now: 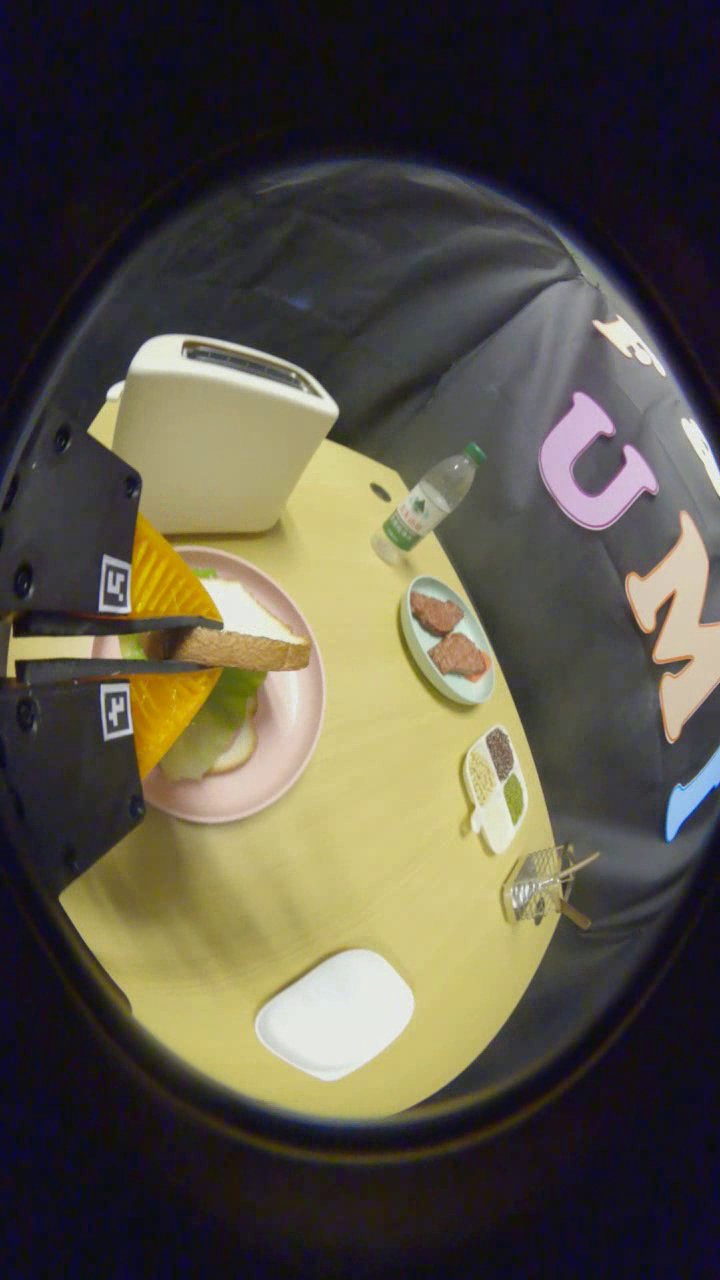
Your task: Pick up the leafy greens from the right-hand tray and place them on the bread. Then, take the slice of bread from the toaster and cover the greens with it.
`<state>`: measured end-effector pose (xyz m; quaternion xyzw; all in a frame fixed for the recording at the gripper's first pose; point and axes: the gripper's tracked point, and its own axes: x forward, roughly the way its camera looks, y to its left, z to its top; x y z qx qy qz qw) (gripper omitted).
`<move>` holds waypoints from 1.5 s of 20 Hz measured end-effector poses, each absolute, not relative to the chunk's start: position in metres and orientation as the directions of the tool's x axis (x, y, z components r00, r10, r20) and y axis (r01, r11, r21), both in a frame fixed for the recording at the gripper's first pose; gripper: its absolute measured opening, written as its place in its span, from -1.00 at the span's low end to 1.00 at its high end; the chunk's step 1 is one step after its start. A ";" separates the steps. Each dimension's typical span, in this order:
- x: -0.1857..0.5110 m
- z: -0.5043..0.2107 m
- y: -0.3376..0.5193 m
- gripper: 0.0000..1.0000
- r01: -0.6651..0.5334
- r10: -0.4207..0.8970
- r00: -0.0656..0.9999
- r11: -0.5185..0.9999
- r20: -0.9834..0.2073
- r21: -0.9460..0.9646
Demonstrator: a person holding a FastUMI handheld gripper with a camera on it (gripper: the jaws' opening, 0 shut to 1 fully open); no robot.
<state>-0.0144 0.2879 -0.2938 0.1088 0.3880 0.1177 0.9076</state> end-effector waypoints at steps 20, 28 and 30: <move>-0.004 -0.314 0.239 0.91 -0.233 0.057 0.783 0.950 -0.620 -0.206; 0.005 -0.255 0.212 0.98 -0.196 0.131 0.868 0.977 -0.480 -0.088; 0.010 -0.222 0.196 0.98 -0.175 0.131 0.909 0.982 -0.396 -0.077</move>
